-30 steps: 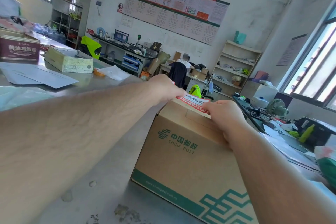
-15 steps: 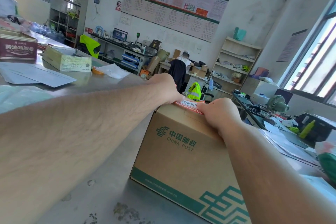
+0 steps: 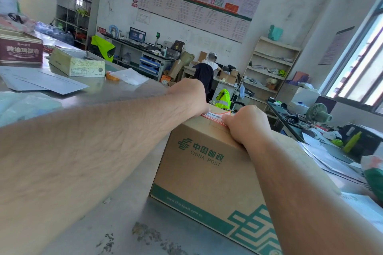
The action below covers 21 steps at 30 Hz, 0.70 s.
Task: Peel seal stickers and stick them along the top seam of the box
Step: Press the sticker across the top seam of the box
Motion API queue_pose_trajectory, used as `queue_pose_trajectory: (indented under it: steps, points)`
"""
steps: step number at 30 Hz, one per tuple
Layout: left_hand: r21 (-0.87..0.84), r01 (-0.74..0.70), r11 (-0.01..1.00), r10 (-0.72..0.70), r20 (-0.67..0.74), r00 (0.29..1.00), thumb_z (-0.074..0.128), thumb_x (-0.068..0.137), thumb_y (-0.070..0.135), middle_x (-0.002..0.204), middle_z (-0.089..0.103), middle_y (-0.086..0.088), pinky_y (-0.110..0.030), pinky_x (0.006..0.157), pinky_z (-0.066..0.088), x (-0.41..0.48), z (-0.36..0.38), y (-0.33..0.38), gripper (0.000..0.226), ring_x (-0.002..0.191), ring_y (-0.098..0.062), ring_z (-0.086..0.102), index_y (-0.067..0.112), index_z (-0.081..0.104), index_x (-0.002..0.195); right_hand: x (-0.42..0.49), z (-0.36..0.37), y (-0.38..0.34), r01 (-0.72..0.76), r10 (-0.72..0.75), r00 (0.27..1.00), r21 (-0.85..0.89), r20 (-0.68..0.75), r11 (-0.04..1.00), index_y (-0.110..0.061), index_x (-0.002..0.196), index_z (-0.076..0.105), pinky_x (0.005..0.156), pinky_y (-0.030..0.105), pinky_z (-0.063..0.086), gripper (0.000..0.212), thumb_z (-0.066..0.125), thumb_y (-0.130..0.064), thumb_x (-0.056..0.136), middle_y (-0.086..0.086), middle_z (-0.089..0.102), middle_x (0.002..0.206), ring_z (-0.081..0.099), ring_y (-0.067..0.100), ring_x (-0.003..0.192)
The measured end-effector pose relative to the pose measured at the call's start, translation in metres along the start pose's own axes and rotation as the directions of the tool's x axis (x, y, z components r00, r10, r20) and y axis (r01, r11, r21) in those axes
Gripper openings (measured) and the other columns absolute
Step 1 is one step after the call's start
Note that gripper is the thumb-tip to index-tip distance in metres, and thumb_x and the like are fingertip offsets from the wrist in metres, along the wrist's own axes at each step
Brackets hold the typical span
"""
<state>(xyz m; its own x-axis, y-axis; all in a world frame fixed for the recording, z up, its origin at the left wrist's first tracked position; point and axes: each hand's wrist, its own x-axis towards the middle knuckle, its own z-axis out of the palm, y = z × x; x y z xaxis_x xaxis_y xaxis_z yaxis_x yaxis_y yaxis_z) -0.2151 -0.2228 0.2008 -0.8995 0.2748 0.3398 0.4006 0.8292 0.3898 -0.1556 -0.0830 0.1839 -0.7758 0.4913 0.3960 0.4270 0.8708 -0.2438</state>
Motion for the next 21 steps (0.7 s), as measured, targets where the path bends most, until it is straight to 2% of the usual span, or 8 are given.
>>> queue_pose_trajectory:
  steps: [5, 9, 12, 15, 18, 21]
  points:
    - [-0.020, -0.001, 1.000, 0.001, 0.006, 1.000, 0.069, 0.081, 0.043, 0.071, 0.053, 0.001, -0.027, 0.048, 0.034, -0.002, -0.002, -0.001, 0.034, 0.060, -0.015, 0.050, 0.012, 0.057, 0.078, -0.004, -0.004, 0.002, -0.010, 0.010, 1.000, 0.054, 0.000, 0.999, -0.011, 0.073, 0.053, 0.051, 0.029, 0.031, 0.036, 0.056, -0.040, 0.094, 0.003, 0.050, 0.074, 0.052, 0.026, 0.078]
    - [-0.002, -0.010, 1.000, 0.010, -0.005, 1.000, 0.070, 0.081, 0.044, 0.074, 0.057, -0.001, -0.030, 0.052, 0.038, -0.005, -0.001, 0.000, 0.037, 0.067, -0.019, 0.057, 0.008, 0.062, 0.085, -0.006, -0.004, 0.001, -0.009, 0.009, 1.000, 0.061, 0.003, 0.998, -0.009, 0.078, 0.058, 0.062, 0.030, 0.037, 0.034, 0.056, -0.039, 0.093, 0.006, 0.056, 0.079, 0.055, 0.028, 0.080]
    - [0.038, -0.019, 0.999, 0.020, -0.029, 0.999, 0.067, 0.084, 0.042, 0.072, 0.054, 0.000, -0.029, 0.049, 0.034, -0.008, -0.002, 0.000, 0.032, 0.063, -0.016, 0.053, 0.011, 0.059, 0.083, -0.008, -0.004, 0.001, -0.009, 0.009, 1.000, 0.051, 0.004, 0.999, -0.008, 0.079, 0.058, 0.066, 0.031, 0.039, 0.036, 0.056, -0.041, 0.093, 0.008, 0.058, 0.082, 0.057, 0.030, 0.084]
    - [0.053, -0.038, 0.998, 0.041, -0.069, 0.997, 0.066, 0.084, 0.039, 0.070, 0.053, 0.002, -0.027, 0.047, 0.032, -0.010, 0.000, -0.002, 0.029, 0.059, -0.014, 0.051, 0.012, 0.058, 0.078, -0.011, -0.007, -0.001, 0.011, -0.012, 1.000, 0.035, 0.019, 0.999, -0.010, 0.068, 0.053, 0.063, 0.030, 0.039, 0.039, 0.056, -0.038, 0.094, 0.003, 0.053, 0.071, 0.058, 0.028, 0.081]
    - [0.021, -0.062, 0.998, 0.064, -0.107, 0.992, 0.068, 0.081, 0.034, 0.070, 0.056, 0.001, -0.027, 0.048, 0.034, -0.011, 0.005, -0.003, 0.027, 0.060, -0.013, 0.051, 0.013, 0.054, 0.071, -0.014, -0.010, -0.002, 0.004, -0.005, 1.000, 0.041, 0.029, 0.999, -0.011, 0.065, 0.051, 0.054, 0.028, 0.037, 0.039, 0.056, -0.037, 0.095, 0.002, 0.052, 0.069, 0.055, 0.023, 0.071]
    - [-0.019, -0.007, 1.000, 0.005, -0.076, 0.997, 0.069, 0.081, 0.045, 0.073, 0.052, 0.004, -0.027, 0.046, 0.029, -0.016, -0.001, -0.008, 0.036, 0.059, -0.011, 0.045, 0.012, 0.057, 0.089, -0.015, -0.011, -0.003, -0.003, 0.002, 1.000, 0.041, 0.027, 0.999, -0.012, 0.065, 0.049, 0.063, 0.031, 0.042, 0.039, 0.057, -0.037, 0.094, 0.003, 0.053, 0.071, 0.059, 0.027, 0.081]
